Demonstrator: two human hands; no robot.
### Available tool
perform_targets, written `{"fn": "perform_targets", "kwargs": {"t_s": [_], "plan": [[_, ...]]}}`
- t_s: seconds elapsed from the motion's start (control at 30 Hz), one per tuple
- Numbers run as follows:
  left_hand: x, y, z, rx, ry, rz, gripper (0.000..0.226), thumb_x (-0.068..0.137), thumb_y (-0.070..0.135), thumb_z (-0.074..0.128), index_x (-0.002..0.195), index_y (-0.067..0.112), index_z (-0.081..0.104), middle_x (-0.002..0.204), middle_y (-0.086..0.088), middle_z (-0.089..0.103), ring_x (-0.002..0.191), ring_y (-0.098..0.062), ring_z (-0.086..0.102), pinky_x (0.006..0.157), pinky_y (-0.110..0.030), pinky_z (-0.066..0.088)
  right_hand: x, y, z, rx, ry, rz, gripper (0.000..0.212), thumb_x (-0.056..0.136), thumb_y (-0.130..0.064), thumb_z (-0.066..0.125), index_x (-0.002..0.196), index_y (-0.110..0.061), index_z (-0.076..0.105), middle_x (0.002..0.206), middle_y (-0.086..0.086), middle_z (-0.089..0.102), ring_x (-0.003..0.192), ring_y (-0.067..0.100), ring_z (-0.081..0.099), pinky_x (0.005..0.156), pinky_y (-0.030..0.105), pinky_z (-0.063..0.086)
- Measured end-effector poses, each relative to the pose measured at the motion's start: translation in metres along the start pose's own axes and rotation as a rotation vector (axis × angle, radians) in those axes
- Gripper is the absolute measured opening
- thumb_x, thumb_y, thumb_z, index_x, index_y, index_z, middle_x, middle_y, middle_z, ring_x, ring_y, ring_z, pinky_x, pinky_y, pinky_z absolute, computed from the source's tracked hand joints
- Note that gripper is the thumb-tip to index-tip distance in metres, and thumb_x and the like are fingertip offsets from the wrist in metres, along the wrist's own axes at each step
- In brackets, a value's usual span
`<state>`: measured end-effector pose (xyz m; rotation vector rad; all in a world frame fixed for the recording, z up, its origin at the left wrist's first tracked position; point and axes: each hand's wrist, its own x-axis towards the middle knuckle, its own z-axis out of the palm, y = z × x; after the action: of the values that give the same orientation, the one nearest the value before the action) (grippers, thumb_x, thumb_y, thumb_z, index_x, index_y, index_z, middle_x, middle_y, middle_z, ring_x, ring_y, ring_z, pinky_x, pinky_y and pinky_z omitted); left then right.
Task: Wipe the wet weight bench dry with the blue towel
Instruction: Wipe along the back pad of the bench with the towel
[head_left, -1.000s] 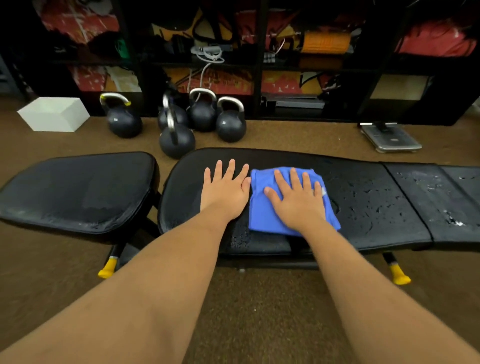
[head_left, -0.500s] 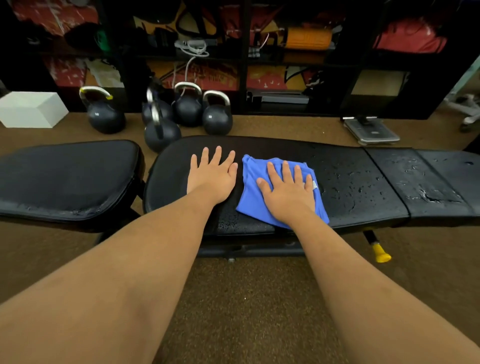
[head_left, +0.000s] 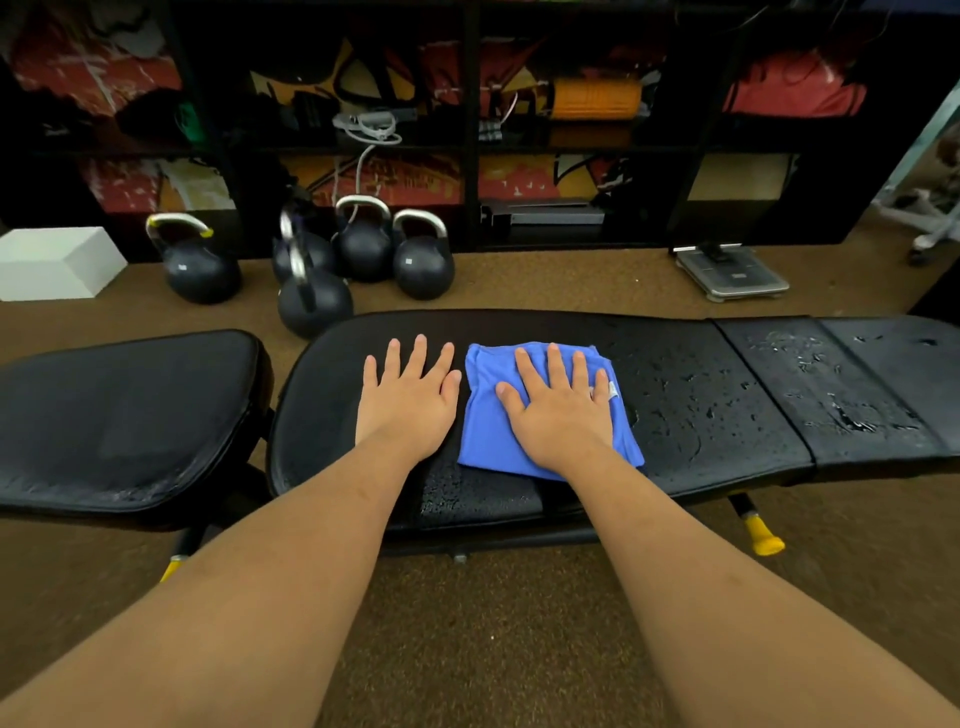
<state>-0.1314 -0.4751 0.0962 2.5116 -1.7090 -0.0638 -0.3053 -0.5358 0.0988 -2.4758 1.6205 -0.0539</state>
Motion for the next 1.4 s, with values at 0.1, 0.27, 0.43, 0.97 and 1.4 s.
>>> {"fn": "perform_targets", "kwargs": {"t_s": [0.1, 0.27, 0.43, 0.97, 1.4], "plan": [[0.001, 0.001, 0.0, 0.008, 0.001, -0.001, 0.055, 0.103, 0.052, 0.005, 0.157, 0.041, 0.002, 0.167, 0.004, 0.001, 0.153, -0.026, -0.005, 0.123, -0.051, -0.002, 0.012, 0.001, -0.002, 0.001, -0.005, -0.014, 0.066, 0.096, -0.067, 0.008, 0.154, -0.04, -0.004, 0.165, 0.0, -0.01, 0.15, 0.03, -0.014, 0.119, 0.053, -0.009], [0.002, 0.001, -0.001, 0.01, -0.005, 0.002, 0.056, 0.102, 0.054, 0.006, 0.156, 0.042, 0.002, 0.167, 0.005, 0.0, 0.153, -0.026, -0.006, 0.123, -0.052, -0.002, -0.021, 0.001, 0.003, 0.01, 0.011, -0.024, 0.066, 0.097, -0.064, 0.006, 0.156, -0.034, -0.005, 0.165, 0.002, -0.009, 0.15, 0.03, -0.013, 0.12, 0.052, -0.008], [0.001, -0.001, 0.001, -0.001, 0.0, 0.007, 0.058, 0.101, 0.058, 0.006, 0.157, 0.042, 0.002, 0.167, 0.005, 0.0, 0.153, -0.027, -0.008, 0.122, -0.051, -0.003, -0.081, 0.003, 0.01, -0.048, 0.028, -0.056, 0.072, 0.092, -0.067, -0.001, 0.155, -0.034, -0.007, 0.165, 0.002, -0.007, 0.15, 0.031, -0.013, 0.12, 0.053, -0.008], [0.006, 0.001, -0.003, -0.009, -0.043, 0.0, 0.059, 0.1, 0.057, 0.007, 0.157, 0.039, 0.008, 0.167, 0.005, 0.005, 0.153, -0.029, -0.005, 0.121, -0.055, -0.002, 0.081, -0.001, -0.006, -0.013, -0.082, -0.058, 0.072, 0.091, -0.074, 0.013, 0.155, -0.041, 0.002, 0.165, 0.002, -0.005, 0.15, 0.033, -0.009, 0.119, 0.055, -0.007], [0.007, 0.002, -0.007, 0.008, -0.055, 0.002, 0.058, 0.101, 0.056, 0.009, 0.157, 0.039, 0.008, 0.167, 0.005, 0.005, 0.153, -0.029, -0.006, 0.121, -0.056, 0.0, -0.012, 0.005, 0.001, -0.048, -0.013, -0.066, 0.068, 0.095, -0.068, 0.012, 0.156, -0.037, 0.005, 0.165, 0.004, 0.004, 0.151, 0.034, -0.002, 0.12, 0.056, -0.001]]}}
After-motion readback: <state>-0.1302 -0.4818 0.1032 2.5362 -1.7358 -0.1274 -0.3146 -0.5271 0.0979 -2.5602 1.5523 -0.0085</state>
